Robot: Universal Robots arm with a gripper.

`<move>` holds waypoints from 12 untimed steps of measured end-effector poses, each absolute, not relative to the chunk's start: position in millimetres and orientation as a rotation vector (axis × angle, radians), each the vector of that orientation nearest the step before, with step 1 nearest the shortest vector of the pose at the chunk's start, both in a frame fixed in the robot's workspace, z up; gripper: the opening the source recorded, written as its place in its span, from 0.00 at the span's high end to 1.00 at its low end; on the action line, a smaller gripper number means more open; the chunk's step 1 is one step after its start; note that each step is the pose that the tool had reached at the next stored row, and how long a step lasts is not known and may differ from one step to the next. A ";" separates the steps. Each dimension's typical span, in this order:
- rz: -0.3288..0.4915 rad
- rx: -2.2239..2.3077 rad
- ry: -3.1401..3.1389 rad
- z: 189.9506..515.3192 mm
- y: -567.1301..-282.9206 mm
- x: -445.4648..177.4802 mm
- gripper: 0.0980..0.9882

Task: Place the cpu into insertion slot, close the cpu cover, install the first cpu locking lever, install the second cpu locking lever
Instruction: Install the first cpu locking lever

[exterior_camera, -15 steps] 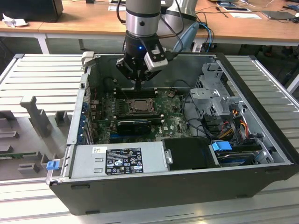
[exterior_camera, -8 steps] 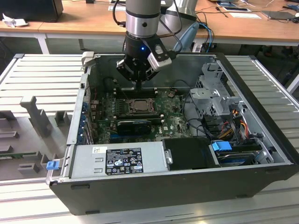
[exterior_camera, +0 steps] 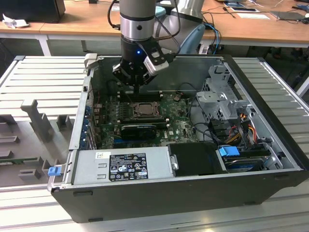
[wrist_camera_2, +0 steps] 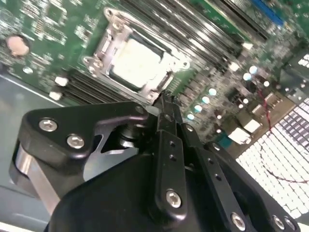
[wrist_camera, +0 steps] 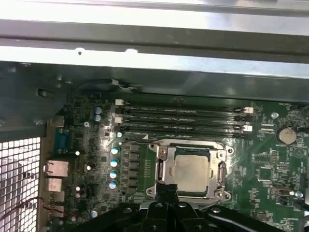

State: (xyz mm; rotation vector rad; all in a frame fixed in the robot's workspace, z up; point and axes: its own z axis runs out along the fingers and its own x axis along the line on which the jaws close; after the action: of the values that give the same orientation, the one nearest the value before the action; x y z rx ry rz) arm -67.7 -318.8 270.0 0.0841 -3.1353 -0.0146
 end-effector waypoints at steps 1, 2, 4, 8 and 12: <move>-0.014 0.084 -3.137 268.9 -318.8 -70.8 0.99; -0.014 0.084 -3.139 267.3 -318.8 -76.2 0.99; -0.014 0.084 -3.142 265.5 -318.7 -82.7 0.99; -0.014 0.085 -3.145 262.0 -316.1 -95.6 0.99; -0.014 0.085 -3.146 260.5 -310.8 -101.8 0.99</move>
State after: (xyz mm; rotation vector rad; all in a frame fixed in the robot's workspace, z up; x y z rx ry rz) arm -101.8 -310.8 260.5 0.0846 -3.1457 -0.0142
